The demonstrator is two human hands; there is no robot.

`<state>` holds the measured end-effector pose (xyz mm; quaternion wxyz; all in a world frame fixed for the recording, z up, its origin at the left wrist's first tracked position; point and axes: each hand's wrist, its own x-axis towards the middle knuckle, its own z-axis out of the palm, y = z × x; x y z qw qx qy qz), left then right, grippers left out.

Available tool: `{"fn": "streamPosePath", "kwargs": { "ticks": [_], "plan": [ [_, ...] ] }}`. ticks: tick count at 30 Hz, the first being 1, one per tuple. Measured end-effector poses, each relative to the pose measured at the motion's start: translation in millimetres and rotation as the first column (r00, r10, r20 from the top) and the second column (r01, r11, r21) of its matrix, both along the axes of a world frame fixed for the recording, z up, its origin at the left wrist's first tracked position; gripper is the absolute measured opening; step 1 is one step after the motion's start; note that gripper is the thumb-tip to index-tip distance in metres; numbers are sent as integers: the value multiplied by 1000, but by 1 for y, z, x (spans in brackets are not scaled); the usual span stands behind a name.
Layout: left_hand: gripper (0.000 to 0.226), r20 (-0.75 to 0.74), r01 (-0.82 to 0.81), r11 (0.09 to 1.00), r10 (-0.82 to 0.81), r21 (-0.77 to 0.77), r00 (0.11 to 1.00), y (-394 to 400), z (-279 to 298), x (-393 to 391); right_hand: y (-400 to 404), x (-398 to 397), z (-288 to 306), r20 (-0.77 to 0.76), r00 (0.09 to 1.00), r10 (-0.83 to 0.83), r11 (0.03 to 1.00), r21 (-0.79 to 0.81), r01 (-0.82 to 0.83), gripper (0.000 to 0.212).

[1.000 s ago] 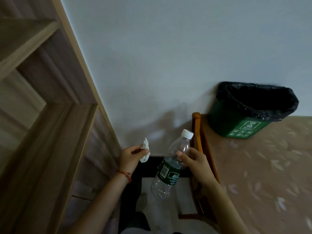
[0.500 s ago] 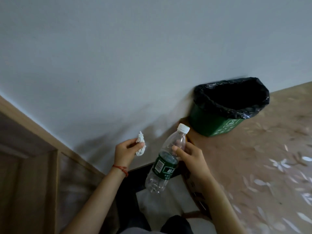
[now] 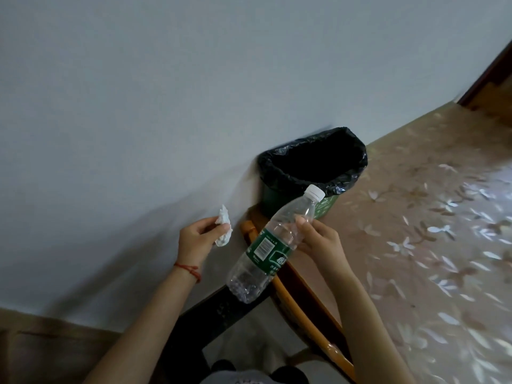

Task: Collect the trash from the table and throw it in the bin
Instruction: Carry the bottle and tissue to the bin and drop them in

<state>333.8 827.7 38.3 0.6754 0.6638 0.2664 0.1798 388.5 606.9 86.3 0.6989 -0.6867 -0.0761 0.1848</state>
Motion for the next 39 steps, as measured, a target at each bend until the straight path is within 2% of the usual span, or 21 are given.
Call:
{"fn": "streamPosePath", "kwargs": {
  "ticks": [8,14,19,21,25,28,32,35,39],
  "plan": [
    [27,66,132,991,-131,-7,989,-33,13,47,-39,24,12,30,989,-145,989,-4,145,45],
    [31,73,211,977,-214,41,974,-53,16,70,-62,35,11,3,975,-224,974,19,224,36],
    [25,61,197,979,-201,56,978,-56,16,80,-67,58,21,-56,964,-259,963,67,262,36],
    [20,43,180,982,-183,53,982,-53,14,82,-66,72,29,-51,963,-265,959,85,269,39],
    [21,15,151,987,-152,61,988,-50,10,86,-59,104,45,-25,958,-285,953,99,286,34],
    [19,-2,128,989,-128,74,992,-49,7,89,-52,130,55,-57,942,-331,934,119,336,40],
    [20,-23,112,991,-111,70,994,-47,2,89,-41,159,59,-99,905,-413,896,133,423,34],
    [19,-39,110,992,-107,57,993,-45,-1,88,-32,177,58,-64,878,-475,873,92,479,33],
    [23,-59,114,992,-111,61,992,-46,-2,88,-21,192,52,50,872,-488,869,-67,490,27]
  ]
}}
